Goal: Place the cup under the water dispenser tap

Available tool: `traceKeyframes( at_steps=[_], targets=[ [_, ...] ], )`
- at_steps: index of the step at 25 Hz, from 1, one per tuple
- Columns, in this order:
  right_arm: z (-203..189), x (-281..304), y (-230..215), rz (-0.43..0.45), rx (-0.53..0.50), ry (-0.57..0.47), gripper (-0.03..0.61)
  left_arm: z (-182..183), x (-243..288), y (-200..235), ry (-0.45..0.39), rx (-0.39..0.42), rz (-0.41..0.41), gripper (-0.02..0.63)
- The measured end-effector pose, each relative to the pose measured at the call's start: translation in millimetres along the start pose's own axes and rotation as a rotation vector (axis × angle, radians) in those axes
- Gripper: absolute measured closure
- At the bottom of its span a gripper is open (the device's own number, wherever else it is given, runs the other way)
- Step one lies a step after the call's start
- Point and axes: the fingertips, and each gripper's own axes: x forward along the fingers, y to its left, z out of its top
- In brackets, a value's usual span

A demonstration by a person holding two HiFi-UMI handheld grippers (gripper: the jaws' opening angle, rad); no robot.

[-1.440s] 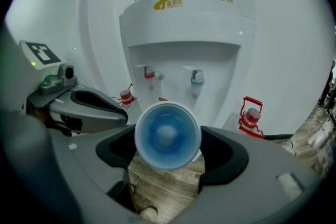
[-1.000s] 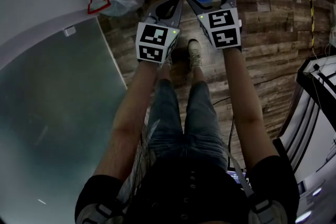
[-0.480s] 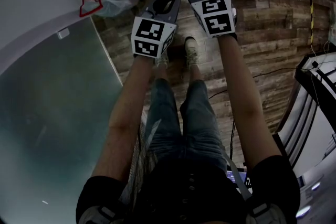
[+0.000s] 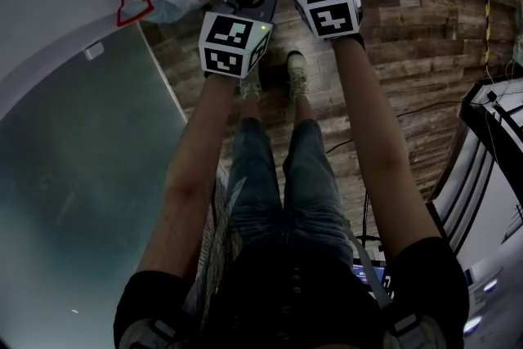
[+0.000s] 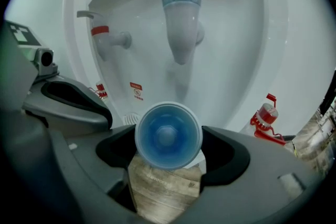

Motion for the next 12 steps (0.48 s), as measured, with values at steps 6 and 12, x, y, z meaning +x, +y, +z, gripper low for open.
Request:
traceKeyframes(
  at_steps=[6, 12],
  targets=[
    [-5.2, 13.7, -9.3, -0.038, -0.019, 0.019, 0.216, -2.3, 1.4, 3.1, -0.001, -0.001, -0.002, 0.615],
    [-9.0, 23.6, -14.7, -0.048, -0.020, 0.026, 0.216, -9.0, 2.8, 6.3, 0.022, -0.011, -0.009, 0.615]
  ],
)
